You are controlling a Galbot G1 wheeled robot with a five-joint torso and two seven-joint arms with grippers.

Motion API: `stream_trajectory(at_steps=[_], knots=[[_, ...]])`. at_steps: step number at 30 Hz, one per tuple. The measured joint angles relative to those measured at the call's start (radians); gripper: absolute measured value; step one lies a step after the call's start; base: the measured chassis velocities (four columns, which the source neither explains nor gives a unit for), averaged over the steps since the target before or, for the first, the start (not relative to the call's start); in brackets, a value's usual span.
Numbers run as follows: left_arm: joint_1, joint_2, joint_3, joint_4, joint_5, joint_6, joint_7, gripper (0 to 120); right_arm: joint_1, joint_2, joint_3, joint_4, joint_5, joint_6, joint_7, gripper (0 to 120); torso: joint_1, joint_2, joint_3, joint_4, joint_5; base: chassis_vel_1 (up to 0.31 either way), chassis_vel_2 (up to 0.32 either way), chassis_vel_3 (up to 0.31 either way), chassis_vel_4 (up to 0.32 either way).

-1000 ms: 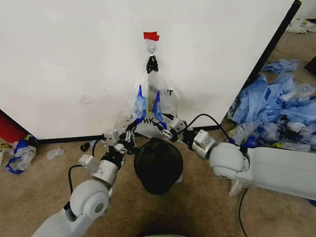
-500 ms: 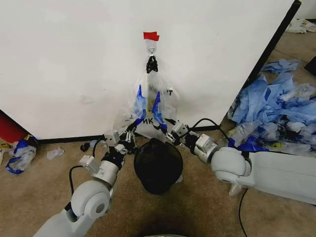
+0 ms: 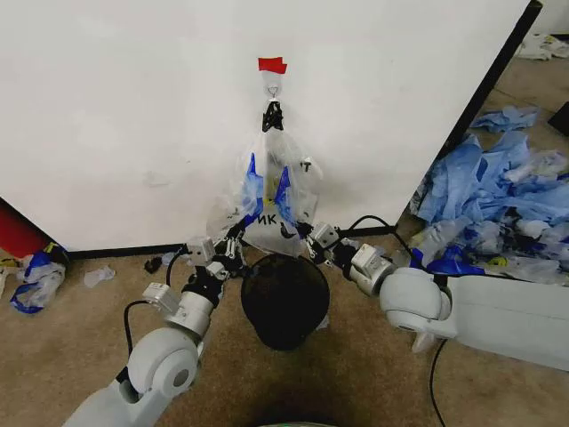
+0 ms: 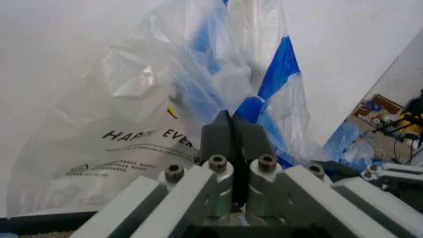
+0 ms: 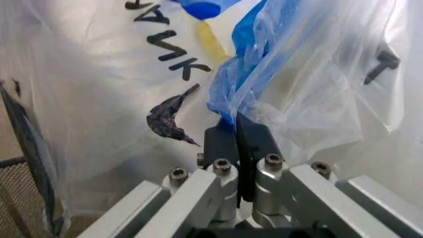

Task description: Pick up the garbage bag from the wall and place it over the trash bin.

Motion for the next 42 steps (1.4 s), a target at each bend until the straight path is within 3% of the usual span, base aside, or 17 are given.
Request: stream_trajectory(at_steps=[21, 26, 32, 42], knots=[[0.016, 0.005, -0.028, -0.038, 0.053, -0.01, -0.007, 0, -0.332, -0.091, 0.41, 0.059, 0.058, 0.143, 0.006, 0, 0.0, 0.0, 0.0, 0.0001, 0.0001, 0.0, 0.0, 0.0, 0.0], [0.027, 0.006, -0.046, -0.059, 0.078, -0.018, -0.006, 0, -0.447, -0.122, 0.517, 0.062, 0.083, 0.177, -0.008, 0, 0.0, 0.0, 0.0, 0.0, 0.0001, 0.0, 0.0, 0.0, 0.0], [0.041, 0.011, -0.078, -0.088, 0.082, -0.018, -0.007, 0, -0.673, -0.148, 0.748, 0.091, 0.105, 0.206, -0.013, 0, 0.0, 0.0, 0.0, 0.0001, -0.0003, 0.0, 0.0, 0.0, 0.0], [0.084, 0.019, -0.128, -0.15, 0.104, -0.015, -0.007, 0, -0.908, -0.157, 0.973, 0.159, 0.103, 0.219, -0.022, 0, 0.0, 0.0, 0.0, 0.0001, 0.0, 0.0, 0.0, 0.0, 0.0]])
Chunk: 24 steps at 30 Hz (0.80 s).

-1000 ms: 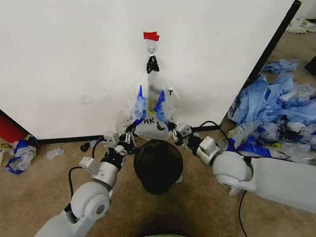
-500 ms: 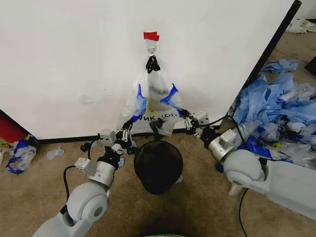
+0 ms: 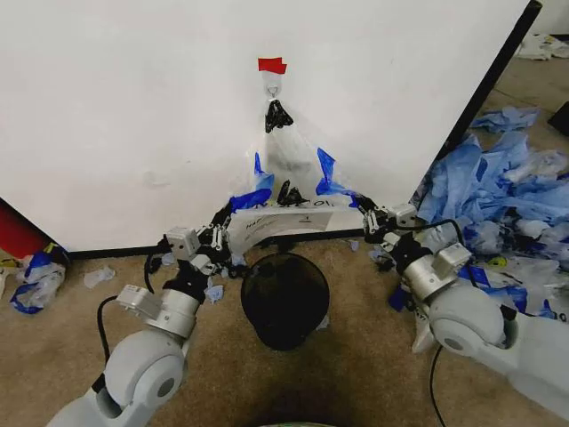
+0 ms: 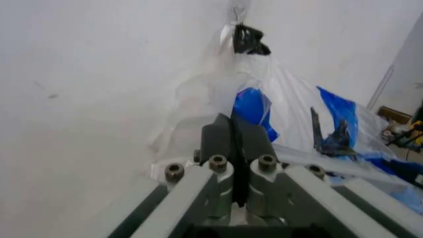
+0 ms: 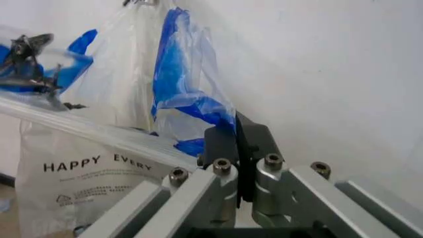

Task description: Pick up the garbage bag from the wall and place it over the trash bin.

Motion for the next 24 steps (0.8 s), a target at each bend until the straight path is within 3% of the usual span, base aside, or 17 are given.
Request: stream_trajectory(at_steps=[13, 24], knots=[[0.104, 0.001, -0.076, -0.096, 0.046, -0.014, 0.015, 0, -0.261, 0.001, 0.224, 0.09, -0.03, 0.066, -0.057, 0, 0.0, 0.0, 0.0, -0.0002, 0.0, 0.0, 0.0, 0.0, 0.0], [0.248, -0.026, -0.107, -0.167, 0.103, -0.037, 0.032, 0, -0.587, 0.028, 0.457, 0.14, -0.099, 0.16, -0.171, 0, 0.0, 0.0, 0.0, -0.0001, 0.0002, 0.0, 0.0, 0.0, 0.0]])
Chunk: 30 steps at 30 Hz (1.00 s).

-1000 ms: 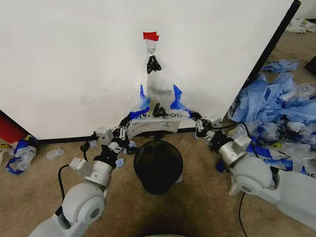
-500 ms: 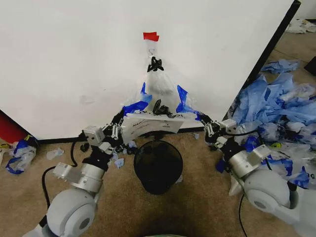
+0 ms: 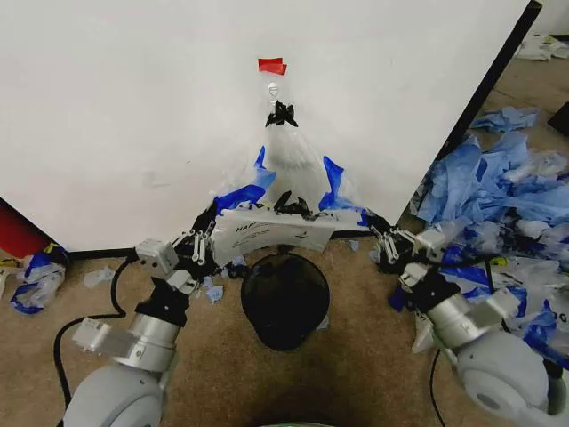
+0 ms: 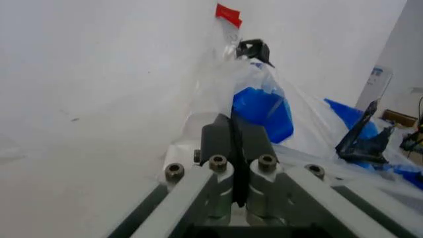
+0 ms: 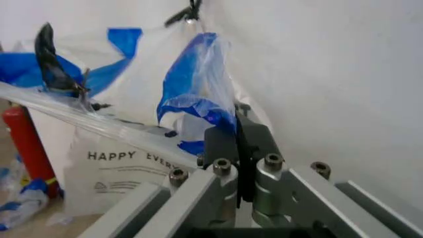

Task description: Pick up the garbage bag from the wall and place it over the trash bin.

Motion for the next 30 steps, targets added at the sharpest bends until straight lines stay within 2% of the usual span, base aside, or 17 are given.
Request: stream_trajectory(at_steps=[8, 22, 30], knots=[[0.091, -0.029, -0.03, -0.006, 0.059, -0.043, 0.014, 0, -0.086, 0.052, 0.06, 0.005, -0.039, 0.095, -0.074, 0, 0.0, 0.0, 0.0, 0.0001, -0.0001, 0.0, 0.0, 0.0, 0.0], [0.135, -0.098, -0.039, -0.009, 0.136, -0.094, 0.037, 0, -0.193, 0.168, 0.125, -0.016, -0.101, 0.22, -0.193, 0, 0.0, 0.0, 0.0, -0.0001, -0.0002, 0.0, 0.0, 0.0, 0.0], [0.158, -0.108, -0.049, -0.008, 0.152, -0.106, 0.038, 0, -0.202, 0.178, 0.126, -0.032, -0.111, 0.248, -0.214, 0, 0.0, 0.0, 0.0, 0.0001, -0.0002, 0.0, 0.0, 0.0, 0.0]])
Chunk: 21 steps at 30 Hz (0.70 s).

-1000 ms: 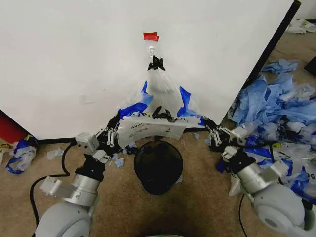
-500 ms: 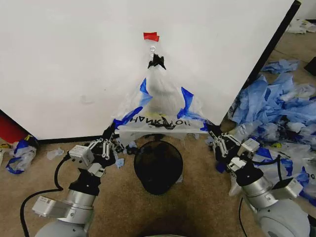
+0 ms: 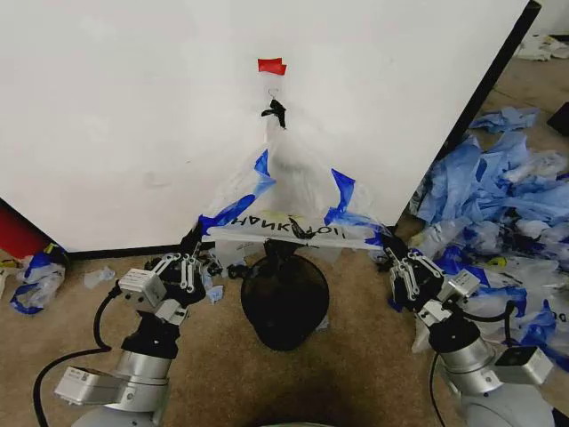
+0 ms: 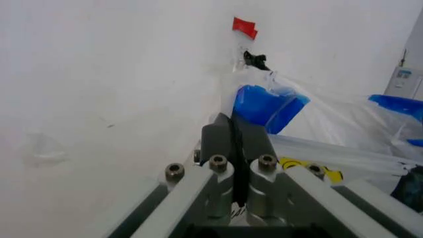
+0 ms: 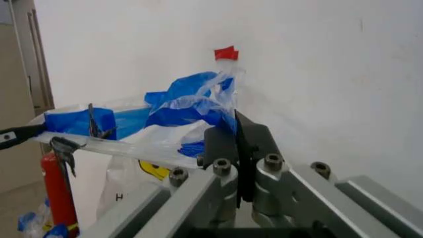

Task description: Pick up the garbage bag from the wall and place it over the trash bin.

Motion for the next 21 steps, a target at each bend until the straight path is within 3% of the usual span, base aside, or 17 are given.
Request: stream_trajectory(at_steps=[21], knots=[[0.057, -0.106, -0.013, 0.002, 0.142, -0.093, 0.014, 0, -0.048, 0.097, 0.019, -0.049, -0.047, 0.119, -0.102, 0, 0.0, 0.0, 0.0, -0.0001, 0.0, 0.0, 0.0, 0.0, 0.0]])
